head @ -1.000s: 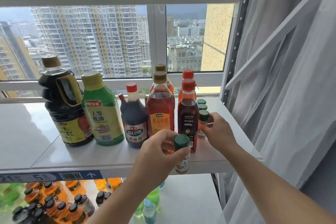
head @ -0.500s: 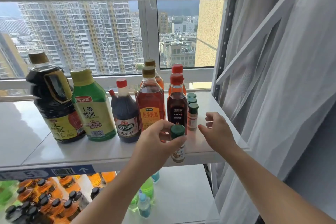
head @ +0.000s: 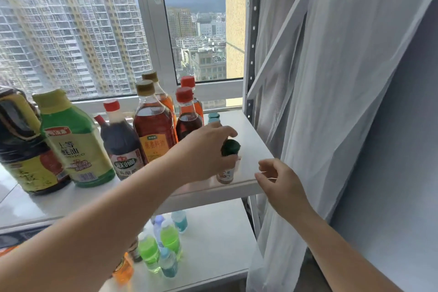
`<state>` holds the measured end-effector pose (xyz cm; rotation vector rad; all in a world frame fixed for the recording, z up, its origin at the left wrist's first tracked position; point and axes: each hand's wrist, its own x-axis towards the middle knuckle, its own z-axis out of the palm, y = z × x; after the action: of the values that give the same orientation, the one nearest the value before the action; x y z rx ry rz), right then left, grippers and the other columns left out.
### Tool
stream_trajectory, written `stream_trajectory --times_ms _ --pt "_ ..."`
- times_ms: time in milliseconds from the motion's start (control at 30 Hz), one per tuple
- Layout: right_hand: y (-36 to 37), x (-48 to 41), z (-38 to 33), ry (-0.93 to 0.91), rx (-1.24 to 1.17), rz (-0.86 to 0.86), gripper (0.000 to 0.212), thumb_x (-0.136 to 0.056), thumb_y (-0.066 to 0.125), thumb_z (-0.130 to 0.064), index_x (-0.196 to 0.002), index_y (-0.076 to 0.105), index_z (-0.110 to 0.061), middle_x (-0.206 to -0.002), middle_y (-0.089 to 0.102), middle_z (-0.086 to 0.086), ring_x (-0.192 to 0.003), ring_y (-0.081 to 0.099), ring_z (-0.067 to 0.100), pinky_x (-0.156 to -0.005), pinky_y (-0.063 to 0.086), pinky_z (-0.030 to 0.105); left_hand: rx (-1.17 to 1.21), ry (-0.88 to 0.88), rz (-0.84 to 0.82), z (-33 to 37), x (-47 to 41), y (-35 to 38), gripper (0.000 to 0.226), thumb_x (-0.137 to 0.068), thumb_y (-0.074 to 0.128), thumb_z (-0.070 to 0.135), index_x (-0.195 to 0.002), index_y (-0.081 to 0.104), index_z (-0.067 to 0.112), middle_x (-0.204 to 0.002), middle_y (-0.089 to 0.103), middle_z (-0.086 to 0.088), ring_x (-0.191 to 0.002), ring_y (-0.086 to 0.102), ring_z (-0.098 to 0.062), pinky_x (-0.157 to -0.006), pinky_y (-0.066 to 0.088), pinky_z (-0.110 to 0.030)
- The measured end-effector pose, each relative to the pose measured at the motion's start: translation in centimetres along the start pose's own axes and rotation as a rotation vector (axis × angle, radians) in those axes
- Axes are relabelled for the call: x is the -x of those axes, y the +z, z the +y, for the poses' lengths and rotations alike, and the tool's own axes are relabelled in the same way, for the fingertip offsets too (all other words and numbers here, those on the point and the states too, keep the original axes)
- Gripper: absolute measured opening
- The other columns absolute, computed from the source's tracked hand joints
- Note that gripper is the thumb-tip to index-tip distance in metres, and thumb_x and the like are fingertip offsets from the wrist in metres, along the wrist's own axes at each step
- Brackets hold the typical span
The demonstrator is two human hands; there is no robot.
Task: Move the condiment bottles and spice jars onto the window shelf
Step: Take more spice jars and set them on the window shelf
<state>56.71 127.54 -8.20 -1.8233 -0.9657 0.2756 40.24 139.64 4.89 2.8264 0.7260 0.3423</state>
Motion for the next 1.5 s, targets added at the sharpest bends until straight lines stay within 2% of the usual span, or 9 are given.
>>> stream_trajectory --times_ms 233,433,567,767,933,1067,1200,1400,1500 --pt "-1.8 2.1 0.6 0.017 -0.018 -0.012 0.026 -0.096 0.067 -0.023 -0.122 0.063 -0.025 -0.109 0.067 -0.017 -0.099 0.065 0.0 -0.085 0.05 0.015 -0.582 0.22 -0.185 1.2 -3.8 -0.8 0.035 -0.092 0.055 0.05 -0.115 0.065 0.027 -0.108 0.067 0.007 -0.103 0.062 -0.02 -0.088 0.052 -0.04" --pt "-2.9 3.7 0.9 0.026 -0.037 -0.018 0.022 -0.096 0.068 -0.025 -0.117 0.066 -0.027 -0.107 0.07 -0.018 -0.096 0.067 -0.001 -0.088 0.055 0.022 -0.852 0.188 -0.29 1.2 -6.6 -0.4 0.019 -0.09 0.064 0.043 -0.097 0.067 0.027 -0.091 0.069 0.006 -0.09 0.065 -0.02 -0.093 0.043 -0.038" --pt "-3.5 4.6 1.3 0.033 -0.04 -0.021 0.015 -0.095 0.068 -0.027 -0.109 0.068 -0.031 -0.102 0.071 -0.02 -0.095 0.065 -0.007 -0.084 0.055 0.02 -0.871 0.059 -0.353 1.3 -7.2 -0.3 0.016 -0.093 0.065 0.034 -0.099 0.066 0.02 -0.092 0.067 0.002 -0.087 0.065 -0.022 -0.076 0.045 -0.035" --pt "-4.1 5.3 1.7 0.034 -0.04 0.001 0.014 -0.095 0.068 -0.029 -0.109 0.069 -0.028 -0.102 0.072 -0.019 -0.094 0.064 -0.009 -0.082 0.053 0.017 -0.889 -0.067 -0.342 1.3 -7.4 0.2 0.023 -0.096 0.066 0.029 -0.08 0.052 0.018 -0.076 0.053 0.003 -0.076 0.058 -0.021 -0.049 0.031 -0.029" --pt "-4.3 5.6 2.0 0.046 -0.029 0.003 0.018 -0.096 0.068 -0.032 -0.113 0.068 -0.029 -0.104 0.07 -0.021 -0.094 0.063 -0.012 -0.081 0.051 0.011 -0.867 -0.077 -0.298 0.9 -7.8 0.4 0.029 -0.094 0.065 0.027 -0.071 0.049 0.017 -0.076 0.055 0.002 -0.07 0.057 -0.02 -0.053 0.043 -0.029" --pt "-4.7 5.9 2.2 0.052 -0.016 0.012 0.018 -0.096 0.067 -0.034 -0.114 0.067 -0.03 -0.105 0.069 -0.023 -0.096 0.061 -0.014 -0.078 0.049 0.006 -0.881 -0.072 -0.265 0.6 -8.0 0.6 0.024 -0.093 0.062 0.018 -0.072 0.05 0.017 -0.075 0.056 0.003 -0.062 0.05 -0.015 -0.051 0.04 -0.028" --pt "-5.0 6.2 2.5 0.064 -0.021 0.017 0.017 -0.097 0.067 -0.035 -0.113 0.068 -0.029 -0.104 0.069 -0.021 -0.097 0.062 -0.011 -0.08 0.05 0.009 -0.963 -0.087 -0.262 0.6 -8.2 0.9 0.009 -0.093 0.061 0.017 -0.084 0.059 0.018 -0.082 0.062 0.004 -0.068 0.053 -0.015 -0.061 0.037 -0.031" --pt "-5.1 6.5 2.4 0.074 -0.015 0.002 0.013 -0.098 0.066 -0.034 -0.11 0.067 -0.031 -0.103 0.07 -0.02 -0.096 0.063 -0.01 -0.081 0.051 0.011 -0.97 -0.065 -0.222 0.2 -8.5 1.2 0.016 -0.09 0.062 0.021 -0.076 0.056 0.021 -0.077 0.06 0.006 -0.064 0.049 -0.014 -0.071 0.033 -0.034" --pt "-5.0 6.5 2.2 0.073 -0.006 -0.008 0.015 -0.097 0.067 -0.032 -0.112 0.065 -0.032 -0.103 0.069 -0.021 -0.095 0.063 -0.01 -0.08 0.05 0.008 -0.936 -0.025 -0.14 0.1 -7.8 0.7 0.017 -0.092 0.063 0.037 -0.085 0.063 0.022 -0.09 0.063 0.004 -0.082 0.057 -0.019 -0.076 0.034 -0.036"
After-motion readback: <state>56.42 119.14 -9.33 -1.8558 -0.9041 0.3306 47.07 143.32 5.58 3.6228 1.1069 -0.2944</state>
